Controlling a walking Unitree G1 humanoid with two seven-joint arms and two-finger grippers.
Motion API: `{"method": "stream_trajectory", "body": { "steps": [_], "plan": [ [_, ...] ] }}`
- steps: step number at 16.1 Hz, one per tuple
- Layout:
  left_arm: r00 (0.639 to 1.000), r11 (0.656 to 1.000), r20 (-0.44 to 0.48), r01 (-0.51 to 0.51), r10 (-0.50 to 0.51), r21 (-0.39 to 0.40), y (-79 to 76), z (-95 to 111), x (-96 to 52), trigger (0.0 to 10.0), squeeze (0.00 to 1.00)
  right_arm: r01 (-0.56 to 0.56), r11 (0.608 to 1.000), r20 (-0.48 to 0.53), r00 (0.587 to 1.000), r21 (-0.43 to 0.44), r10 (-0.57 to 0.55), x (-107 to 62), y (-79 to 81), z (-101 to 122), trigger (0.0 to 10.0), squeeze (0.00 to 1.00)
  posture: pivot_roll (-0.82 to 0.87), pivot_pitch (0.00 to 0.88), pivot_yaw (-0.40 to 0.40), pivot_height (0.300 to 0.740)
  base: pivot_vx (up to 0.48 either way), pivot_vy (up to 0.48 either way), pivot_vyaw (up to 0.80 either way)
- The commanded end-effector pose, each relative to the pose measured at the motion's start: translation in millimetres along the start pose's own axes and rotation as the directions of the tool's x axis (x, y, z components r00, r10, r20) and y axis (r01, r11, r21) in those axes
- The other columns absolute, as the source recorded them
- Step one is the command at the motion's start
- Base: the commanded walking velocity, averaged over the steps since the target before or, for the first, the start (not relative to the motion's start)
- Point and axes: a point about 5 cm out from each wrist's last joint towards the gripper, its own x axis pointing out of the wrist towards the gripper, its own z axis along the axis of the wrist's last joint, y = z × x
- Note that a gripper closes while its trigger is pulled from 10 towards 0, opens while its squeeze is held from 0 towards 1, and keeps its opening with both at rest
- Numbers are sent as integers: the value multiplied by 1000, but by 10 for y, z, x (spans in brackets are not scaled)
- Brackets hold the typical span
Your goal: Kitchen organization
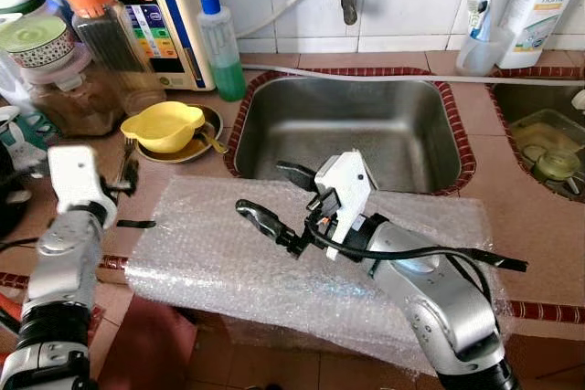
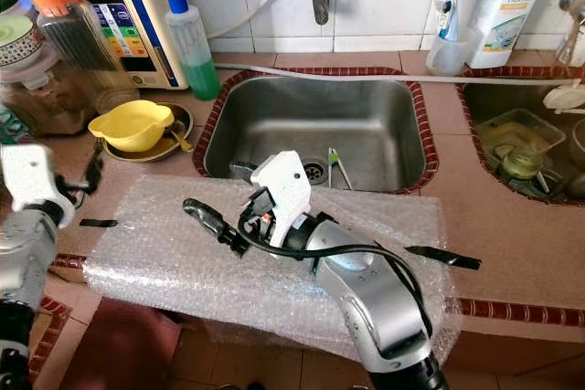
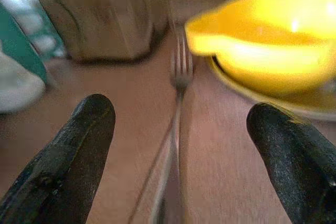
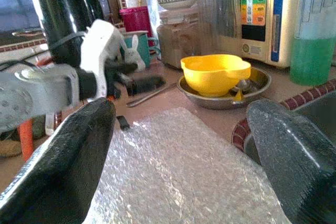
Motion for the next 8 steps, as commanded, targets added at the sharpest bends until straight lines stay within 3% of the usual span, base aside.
{"method": "stream_trajectory", "body": {
  "steps": [1, 8],
  "plan": [
    [1000, 1000, -12, 0, 0, 19, 42, 28, 28, 10000, 0, -15, 1000, 11, 1000, -10, 15, 2, 32, 50, 10000, 1000, -201, 125, 133, 740, 0, 0, 0],
    [998, 1000, -66, -19, 17, -20, 23, -7, 154, 10000, 0, -14, 1000, -2, 1000, -10, 14, -28, 59, 56, 10000, 1000, -221, 119, 134, 740, 0, 0, 0]
  ]
}}
